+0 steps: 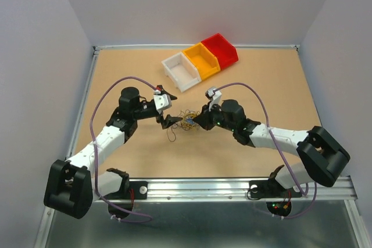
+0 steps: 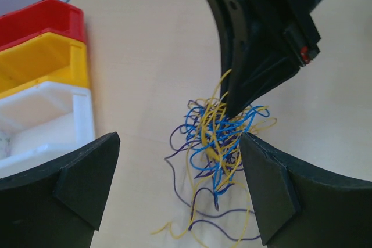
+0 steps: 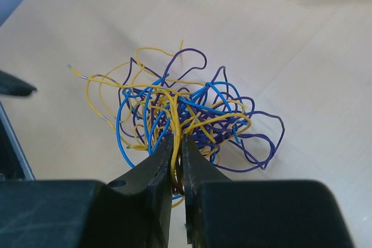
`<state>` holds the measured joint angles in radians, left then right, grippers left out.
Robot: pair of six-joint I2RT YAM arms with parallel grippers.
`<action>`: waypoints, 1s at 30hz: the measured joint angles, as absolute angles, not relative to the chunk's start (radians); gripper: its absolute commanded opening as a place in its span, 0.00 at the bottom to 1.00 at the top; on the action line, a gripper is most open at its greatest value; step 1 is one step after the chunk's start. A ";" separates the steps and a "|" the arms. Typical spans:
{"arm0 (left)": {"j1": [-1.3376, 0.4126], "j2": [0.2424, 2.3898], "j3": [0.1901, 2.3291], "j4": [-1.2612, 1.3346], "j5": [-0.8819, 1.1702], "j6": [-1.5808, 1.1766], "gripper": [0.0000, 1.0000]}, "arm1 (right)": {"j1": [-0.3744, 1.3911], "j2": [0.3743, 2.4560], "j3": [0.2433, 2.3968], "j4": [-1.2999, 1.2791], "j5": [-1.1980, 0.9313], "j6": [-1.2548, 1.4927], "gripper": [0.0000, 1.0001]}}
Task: Untangle the cables
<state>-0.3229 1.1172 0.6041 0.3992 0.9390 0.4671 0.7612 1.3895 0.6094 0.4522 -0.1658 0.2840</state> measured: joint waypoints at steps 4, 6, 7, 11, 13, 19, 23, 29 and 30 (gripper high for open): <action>-0.391 1.117 0.604 0.339 0.926 0.551 0.96 | 0.768 1.423 0.653 0.453 -0.176 0.284 0.15; -0.423 1.118 0.602 0.327 0.907 0.575 0.95 | 0.768 1.428 0.664 0.454 -0.177 0.284 0.15; -0.437 1.122 0.602 0.323 0.895 0.586 0.94 | 0.771 1.430 0.667 0.454 -0.178 0.284 0.15; -0.473 1.169 0.604 0.320 0.843 0.602 0.91 | 0.780 1.433 0.678 0.453 -0.188 0.279 0.15; -0.479 1.214 0.609 0.314 0.817 0.601 0.74 | 0.788 1.435 0.681 0.453 -0.200 0.274 0.15; -0.485 1.312 0.645 0.282 0.773 0.602 0.03 | 0.800 1.435 0.681 0.453 -0.225 0.257 0.15; -0.490 1.342 0.682 0.268 0.731 0.587 0.00 | 0.800 1.433 0.681 0.450 -0.226 0.243 0.39; -0.446 1.340 0.684 0.286 0.708 0.544 0.00 | 0.802 1.393 0.664 0.471 -0.213 0.230 0.67; -0.438 1.339 0.684 0.287 0.714 0.541 0.00 | 0.802 1.388 0.656 0.482 -0.213 0.227 0.68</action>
